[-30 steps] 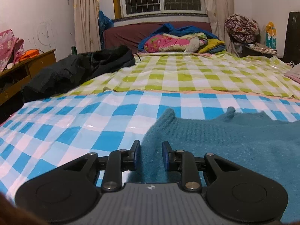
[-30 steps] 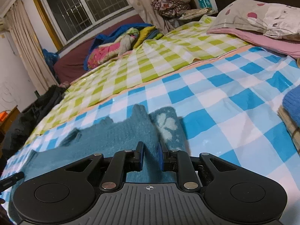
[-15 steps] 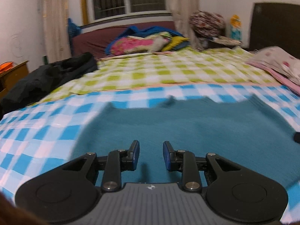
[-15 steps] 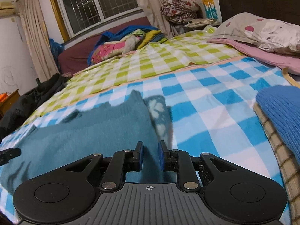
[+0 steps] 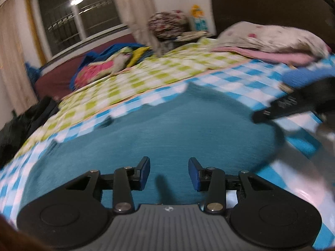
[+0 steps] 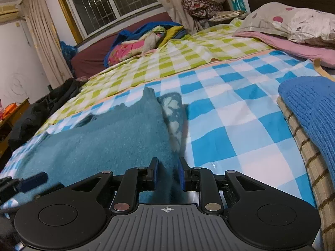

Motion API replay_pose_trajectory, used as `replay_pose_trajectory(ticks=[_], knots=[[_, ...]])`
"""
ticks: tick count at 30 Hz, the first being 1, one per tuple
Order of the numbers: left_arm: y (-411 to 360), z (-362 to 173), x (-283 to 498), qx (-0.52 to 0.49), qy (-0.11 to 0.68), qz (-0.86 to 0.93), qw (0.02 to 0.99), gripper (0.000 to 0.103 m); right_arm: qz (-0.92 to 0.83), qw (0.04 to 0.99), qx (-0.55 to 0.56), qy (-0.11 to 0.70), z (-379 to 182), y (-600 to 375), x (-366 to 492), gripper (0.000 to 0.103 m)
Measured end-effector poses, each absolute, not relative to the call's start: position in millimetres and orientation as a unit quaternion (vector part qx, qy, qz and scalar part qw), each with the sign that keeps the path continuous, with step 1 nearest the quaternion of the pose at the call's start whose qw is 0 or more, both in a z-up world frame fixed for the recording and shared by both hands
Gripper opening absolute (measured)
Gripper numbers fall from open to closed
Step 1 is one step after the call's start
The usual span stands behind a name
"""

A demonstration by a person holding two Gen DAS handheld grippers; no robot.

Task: Fold small clothes

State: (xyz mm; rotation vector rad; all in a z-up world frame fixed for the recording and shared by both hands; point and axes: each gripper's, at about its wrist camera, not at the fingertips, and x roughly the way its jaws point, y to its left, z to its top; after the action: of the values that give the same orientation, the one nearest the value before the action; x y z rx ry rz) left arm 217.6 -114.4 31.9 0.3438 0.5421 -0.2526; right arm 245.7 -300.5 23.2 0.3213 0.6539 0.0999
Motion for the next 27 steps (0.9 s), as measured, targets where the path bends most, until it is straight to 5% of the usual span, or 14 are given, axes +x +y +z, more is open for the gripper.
replay_pose_trajectory(ticks=[27], knots=[[-188.1,-6.3,182.0,0.278,0.223,-0.179,0.917,0.071,0.057,0.930,0.158,0.328,19.0,-304.3,242.7,0.026]])
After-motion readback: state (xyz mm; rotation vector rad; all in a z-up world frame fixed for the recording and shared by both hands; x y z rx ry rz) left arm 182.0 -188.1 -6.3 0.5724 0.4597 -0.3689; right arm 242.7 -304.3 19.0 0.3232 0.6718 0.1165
